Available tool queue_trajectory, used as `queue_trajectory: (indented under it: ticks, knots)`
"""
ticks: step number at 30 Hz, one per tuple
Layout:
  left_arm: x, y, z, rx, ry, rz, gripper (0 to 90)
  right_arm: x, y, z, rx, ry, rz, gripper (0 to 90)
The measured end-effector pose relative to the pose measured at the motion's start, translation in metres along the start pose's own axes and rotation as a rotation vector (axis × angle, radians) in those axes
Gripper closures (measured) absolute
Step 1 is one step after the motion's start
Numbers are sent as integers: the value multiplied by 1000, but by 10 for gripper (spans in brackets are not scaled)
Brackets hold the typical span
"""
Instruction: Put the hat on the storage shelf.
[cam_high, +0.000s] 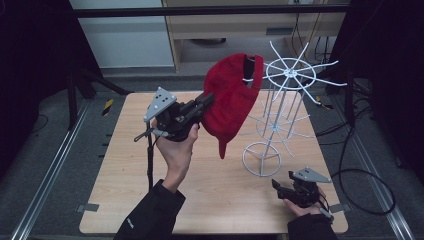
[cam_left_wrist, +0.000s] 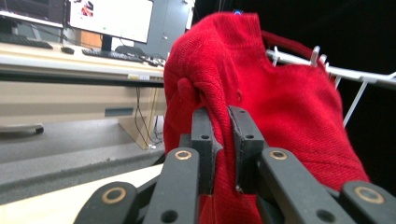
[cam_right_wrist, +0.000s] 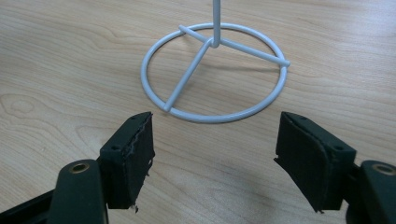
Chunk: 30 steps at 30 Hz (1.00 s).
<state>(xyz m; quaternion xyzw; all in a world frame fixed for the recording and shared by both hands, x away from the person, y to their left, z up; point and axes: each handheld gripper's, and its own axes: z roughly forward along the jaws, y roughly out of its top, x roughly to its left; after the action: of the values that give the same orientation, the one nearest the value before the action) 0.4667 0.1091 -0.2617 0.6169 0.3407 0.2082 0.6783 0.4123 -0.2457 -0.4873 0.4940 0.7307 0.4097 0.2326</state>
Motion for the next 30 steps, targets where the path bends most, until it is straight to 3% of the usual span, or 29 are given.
queue_trajectory:
  ticks: [10, 17, 18, 21, 24, 30]
  knots:
    - [-2, -20, 8, 78, -11, 36, 775, 0, 0, 0, 3, 0, 0, 280]
    - [-2, -25, 9, 83, -29, 83, 625, 0, 0, 1, 6, 0, -1, 279]
    - [-2, -26, 7, 80, -19, 99, 549, 0, 0, 1, 6, 0, -1, 279]
    - [0, -26, 4, 75, -22, 109, 497, 0, 0, 1, 7, 0, -2, 280]
    - [3, -27, -4, 70, -13, 130, 390, 0, -1, 1, 7, -5, 0, 279]
    - [16, -29, -28, 88, 6, 149, 332, 0, -1, 0, 7, -10, 3, 276]
